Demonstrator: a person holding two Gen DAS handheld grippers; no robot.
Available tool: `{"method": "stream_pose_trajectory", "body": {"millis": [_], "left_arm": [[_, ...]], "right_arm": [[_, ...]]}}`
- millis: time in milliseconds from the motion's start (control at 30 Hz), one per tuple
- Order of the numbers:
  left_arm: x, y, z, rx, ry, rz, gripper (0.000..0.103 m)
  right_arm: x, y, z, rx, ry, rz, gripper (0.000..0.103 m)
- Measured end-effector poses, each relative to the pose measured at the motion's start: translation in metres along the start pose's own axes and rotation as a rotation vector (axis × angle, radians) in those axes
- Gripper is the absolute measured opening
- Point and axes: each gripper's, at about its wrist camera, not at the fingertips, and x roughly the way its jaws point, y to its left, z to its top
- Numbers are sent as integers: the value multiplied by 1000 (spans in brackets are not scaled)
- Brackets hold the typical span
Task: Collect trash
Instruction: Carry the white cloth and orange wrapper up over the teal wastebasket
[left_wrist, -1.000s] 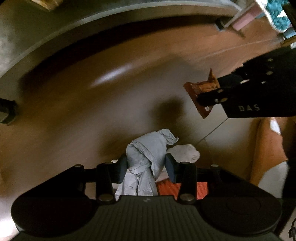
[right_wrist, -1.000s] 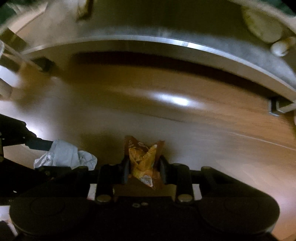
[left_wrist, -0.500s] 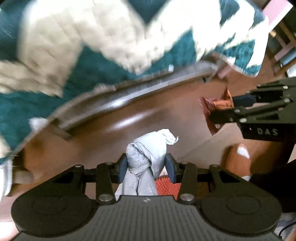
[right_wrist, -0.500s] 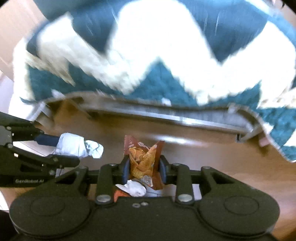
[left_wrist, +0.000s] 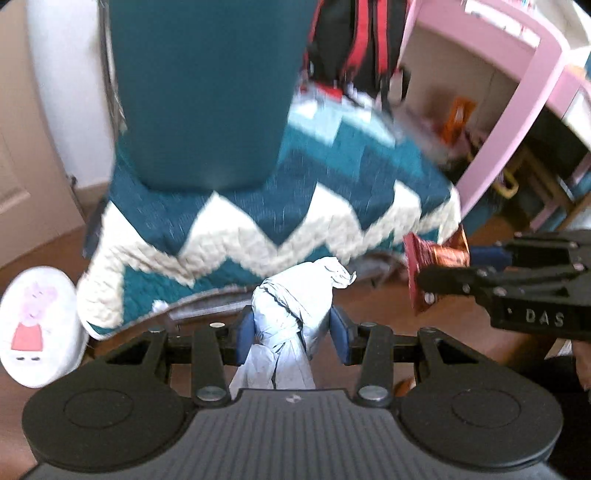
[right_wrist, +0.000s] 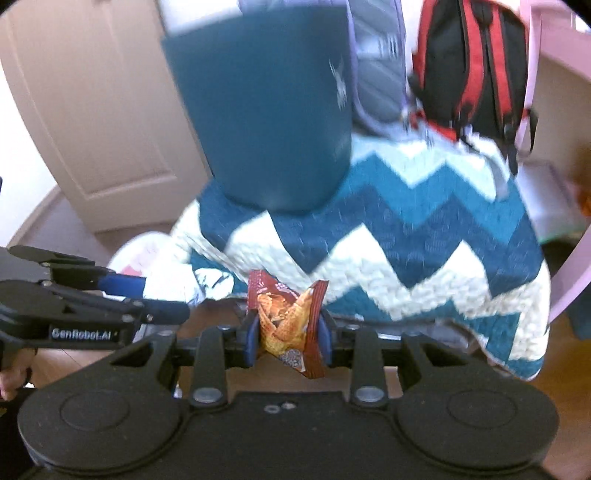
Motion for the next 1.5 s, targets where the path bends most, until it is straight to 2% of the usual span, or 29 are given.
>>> {"method": "stream_pose_trajectory", "body": {"millis": [133,267,500,667,900,1100,1233,1500], "left_arm": [[-45,-4,12,-17,-101,13,42],[-86,-11,33,-11,-209,33,42],[-139,-17,99,1,-381,83,42],[-158,-18,151,1,-461,135,42],[-162,-4,212,-17,-517,178,42],[-153,7,253,-7,-552,218,42],[-132,16,276,-3,-538,238,42],[-78,42,300,-2,-472,262,43]], "right_arm": [[-36,16,10,-43,-77,5,31],[-66,29,34,-92,-156,6,31],[-99,42,101,-158,-290,-12,31],[-107,49,152,-177,-363,-38,31],[-92,52,206,-176,-411,-60,31],[-59,43,238,-156,-399,-76,31],[-34,39,252,-154,-372,-87,31],[20,36,269,-161,-304,-83,31]]}}
